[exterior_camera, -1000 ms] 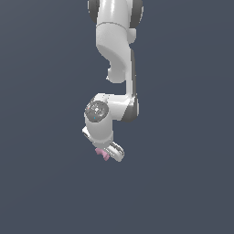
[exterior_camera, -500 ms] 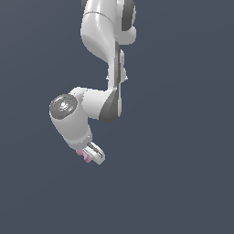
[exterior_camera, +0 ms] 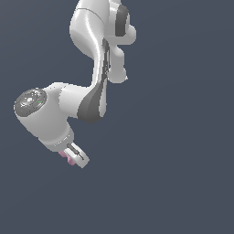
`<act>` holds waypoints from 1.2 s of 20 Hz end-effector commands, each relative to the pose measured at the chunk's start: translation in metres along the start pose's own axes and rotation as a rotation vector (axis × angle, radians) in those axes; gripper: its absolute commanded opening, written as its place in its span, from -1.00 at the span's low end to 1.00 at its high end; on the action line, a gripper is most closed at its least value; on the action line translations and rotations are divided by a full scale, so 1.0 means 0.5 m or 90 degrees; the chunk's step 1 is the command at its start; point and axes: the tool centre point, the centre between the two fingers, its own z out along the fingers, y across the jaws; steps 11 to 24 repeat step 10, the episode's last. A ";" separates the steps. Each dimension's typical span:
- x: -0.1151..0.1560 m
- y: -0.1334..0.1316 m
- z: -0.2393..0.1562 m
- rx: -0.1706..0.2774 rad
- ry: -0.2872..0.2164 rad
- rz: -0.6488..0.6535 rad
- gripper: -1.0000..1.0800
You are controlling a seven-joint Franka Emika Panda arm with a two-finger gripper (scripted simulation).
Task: Pick up the object and move it to a goal position.
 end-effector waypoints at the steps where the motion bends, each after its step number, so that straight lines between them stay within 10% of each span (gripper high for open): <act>1: 0.012 0.006 -0.009 0.000 0.000 -0.001 -1.00; 24: 0.028 0.013 -0.018 0.000 0.000 -0.001 -1.00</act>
